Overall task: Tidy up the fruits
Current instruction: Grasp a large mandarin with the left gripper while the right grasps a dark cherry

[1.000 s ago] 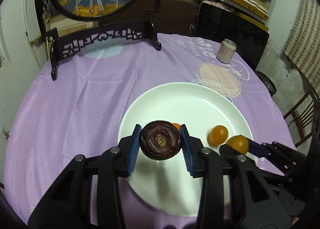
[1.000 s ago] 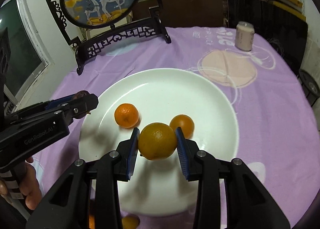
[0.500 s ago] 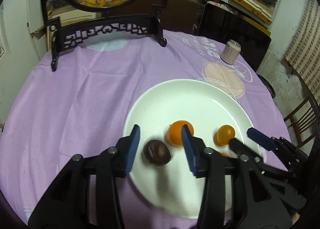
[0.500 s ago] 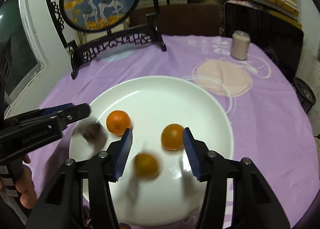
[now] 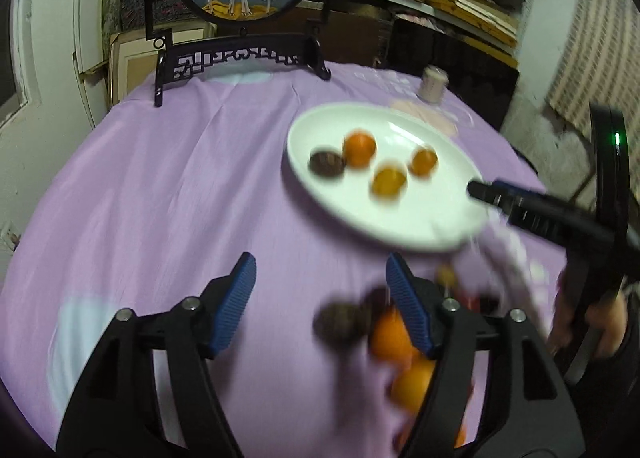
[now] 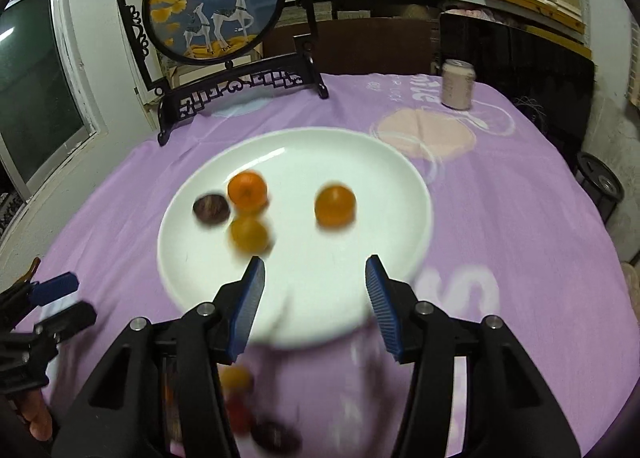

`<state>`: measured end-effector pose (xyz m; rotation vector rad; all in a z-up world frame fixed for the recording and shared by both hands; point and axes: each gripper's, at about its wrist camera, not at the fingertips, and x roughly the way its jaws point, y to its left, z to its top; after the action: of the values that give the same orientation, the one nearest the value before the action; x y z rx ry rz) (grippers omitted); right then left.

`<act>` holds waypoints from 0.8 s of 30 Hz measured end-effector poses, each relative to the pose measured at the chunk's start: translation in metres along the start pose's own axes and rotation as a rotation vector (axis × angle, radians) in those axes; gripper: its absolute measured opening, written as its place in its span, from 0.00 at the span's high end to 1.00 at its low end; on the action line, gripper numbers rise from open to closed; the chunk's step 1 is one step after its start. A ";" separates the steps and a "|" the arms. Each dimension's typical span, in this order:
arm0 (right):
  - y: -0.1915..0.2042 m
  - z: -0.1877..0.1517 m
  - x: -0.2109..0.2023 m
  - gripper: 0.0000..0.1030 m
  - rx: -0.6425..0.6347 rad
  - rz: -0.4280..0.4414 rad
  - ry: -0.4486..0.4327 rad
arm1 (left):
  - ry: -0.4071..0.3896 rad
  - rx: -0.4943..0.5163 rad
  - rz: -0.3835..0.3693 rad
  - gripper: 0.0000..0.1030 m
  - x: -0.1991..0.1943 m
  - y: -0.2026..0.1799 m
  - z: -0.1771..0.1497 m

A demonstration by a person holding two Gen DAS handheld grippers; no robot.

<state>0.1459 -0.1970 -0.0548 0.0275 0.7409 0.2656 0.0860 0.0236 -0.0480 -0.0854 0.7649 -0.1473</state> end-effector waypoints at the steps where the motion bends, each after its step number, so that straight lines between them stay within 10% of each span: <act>1: 0.000 -0.009 -0.009 0.46 0.002 -0.004 0.000 | 0.005 0.013 -0.004 0.28 -0.006 0.000 -0.010; 10: 0.006 -0.078 -0.059 0.45 -0.021 -0.046 0.088 | 0.024 0.105 -0.097 0.11 -0.043 -0.014 -0.059; 24: 0.023 -0.088 -0.012 0.45 -0.106 -0.066 0.197 | 0.086 0.142 -0.156 0.10 -0.048 -0.024 -0.076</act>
<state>0.0731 -0.1834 -0.1088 -0.1247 0.9206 0.2467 -0.0038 0.0064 -0.0668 -0.0042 0.8310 -0.3547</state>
